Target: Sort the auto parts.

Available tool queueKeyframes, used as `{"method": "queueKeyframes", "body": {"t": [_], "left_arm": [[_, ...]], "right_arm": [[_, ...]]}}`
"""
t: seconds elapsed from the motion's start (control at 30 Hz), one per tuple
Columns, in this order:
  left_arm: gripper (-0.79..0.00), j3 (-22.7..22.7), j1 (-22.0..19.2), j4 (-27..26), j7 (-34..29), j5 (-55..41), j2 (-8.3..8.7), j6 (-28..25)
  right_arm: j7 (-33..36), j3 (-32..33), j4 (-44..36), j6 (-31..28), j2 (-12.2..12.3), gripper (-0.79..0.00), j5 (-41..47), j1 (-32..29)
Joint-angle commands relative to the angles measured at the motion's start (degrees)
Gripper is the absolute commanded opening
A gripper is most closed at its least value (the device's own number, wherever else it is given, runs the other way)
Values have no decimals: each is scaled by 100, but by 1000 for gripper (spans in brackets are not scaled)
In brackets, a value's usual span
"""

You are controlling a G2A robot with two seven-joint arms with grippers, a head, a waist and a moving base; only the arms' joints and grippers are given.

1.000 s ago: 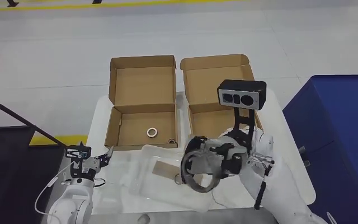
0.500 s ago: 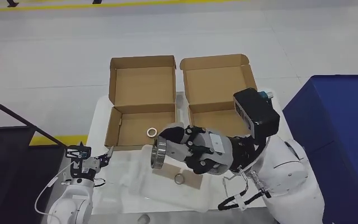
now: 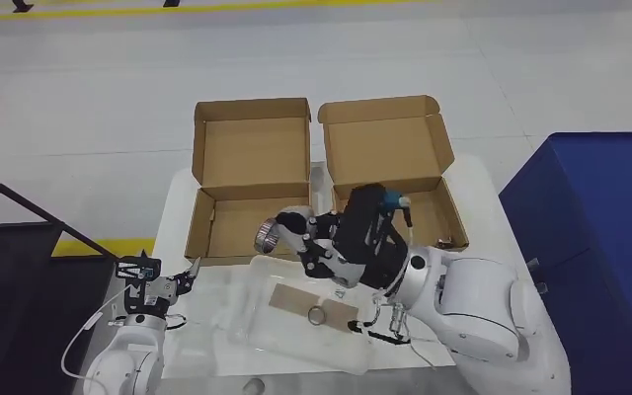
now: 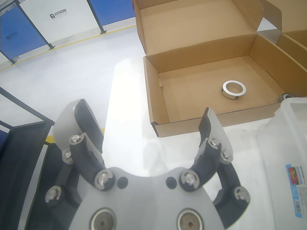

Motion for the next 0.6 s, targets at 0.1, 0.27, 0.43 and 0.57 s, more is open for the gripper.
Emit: {"method": "queueKeyframes", "body": {"t": [0.1, 0.27, 0.43, 0.57], "left_arm": [[0, 0, 0, 0, 0, 0, 0, 0], [0, 0, 0, 0, 0, 0, 0, 0], [0, 0, 0, 0, 0, 0, 0, 0], [0, 0, 0, 0, 0, 0, 0, 0]], "right_arm": [[1815, 15, -55, 503, 37, -785, 1926, 235], [2290, 218, -37, 440, 57, -785, 3822, 368], [2347, 401, 58, 462, 83, -785, 4862, 402], [2117, 569, 132, 479, 100, -785, 5198, 424]]}}
